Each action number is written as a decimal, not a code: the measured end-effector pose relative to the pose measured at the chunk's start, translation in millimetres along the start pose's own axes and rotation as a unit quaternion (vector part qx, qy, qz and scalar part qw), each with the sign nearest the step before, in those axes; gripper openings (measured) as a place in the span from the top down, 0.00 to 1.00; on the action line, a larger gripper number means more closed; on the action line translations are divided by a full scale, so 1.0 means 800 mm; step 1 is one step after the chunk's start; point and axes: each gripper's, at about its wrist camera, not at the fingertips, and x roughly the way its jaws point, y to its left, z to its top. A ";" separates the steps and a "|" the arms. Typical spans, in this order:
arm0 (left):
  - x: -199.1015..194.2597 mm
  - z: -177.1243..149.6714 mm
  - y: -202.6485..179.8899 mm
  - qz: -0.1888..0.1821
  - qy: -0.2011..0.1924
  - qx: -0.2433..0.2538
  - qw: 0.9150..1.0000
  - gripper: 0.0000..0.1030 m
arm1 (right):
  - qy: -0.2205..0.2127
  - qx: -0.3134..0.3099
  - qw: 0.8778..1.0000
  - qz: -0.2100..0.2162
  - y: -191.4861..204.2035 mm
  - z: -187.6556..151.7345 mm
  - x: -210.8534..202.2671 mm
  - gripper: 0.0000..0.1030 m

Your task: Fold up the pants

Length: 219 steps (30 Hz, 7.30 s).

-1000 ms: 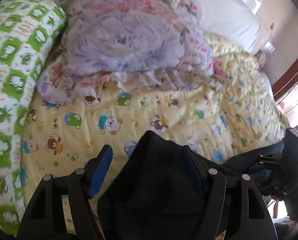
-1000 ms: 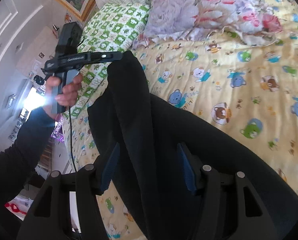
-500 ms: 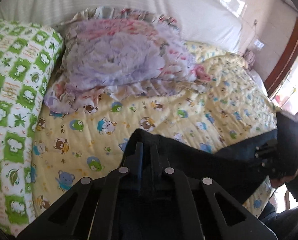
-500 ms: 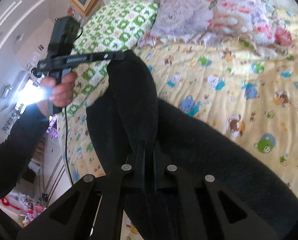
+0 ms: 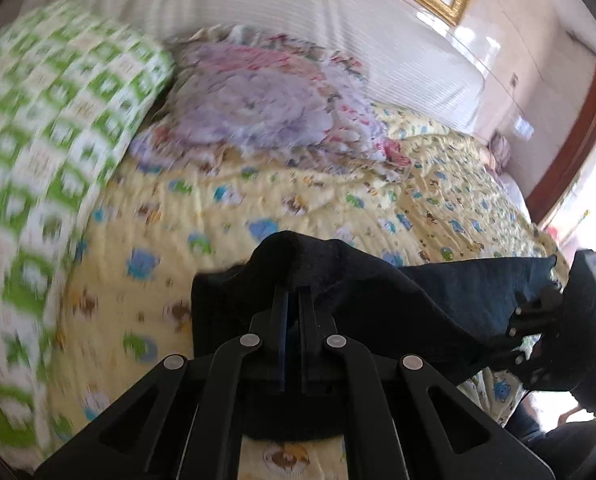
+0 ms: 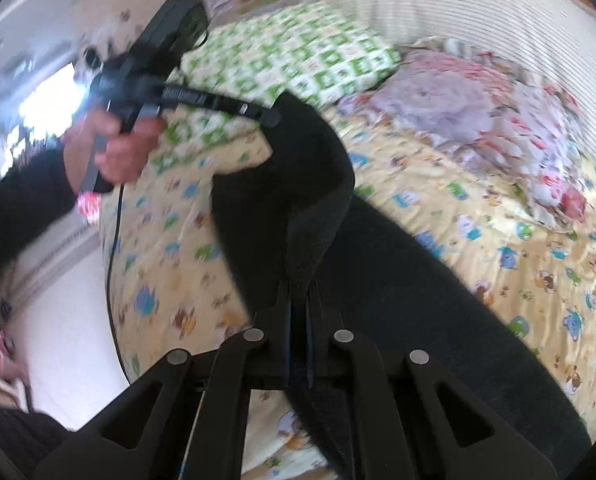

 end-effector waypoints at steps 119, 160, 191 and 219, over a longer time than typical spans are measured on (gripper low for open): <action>0.148 0.019 -0.408 -0.086 0.073 0.116 0.987 0.32 | -0.155 0.476 0.843 -0.197 -0.164 -0.311 -0.318 0.54; 0.347 0.034 -0.665 -0.287 0.284 0.326 0.855 0.90 | -0.270 0.574 0.759 -0.151 -0.201 -0.386 -0.328 0.85; 0.171 0.051 -0.374 -0.302 0.109 0.147 0.936 0.91 | -0.271 0.384 0.881 0.059 -0.135 -0.154 -0.205 0.85; 0.166 -0.022 -0.213 -0.234 0.095 -0.036 0.967 0.89 | -0.154 0.377 0.906 0.114 -0.139 -0.135 -0.097 0.50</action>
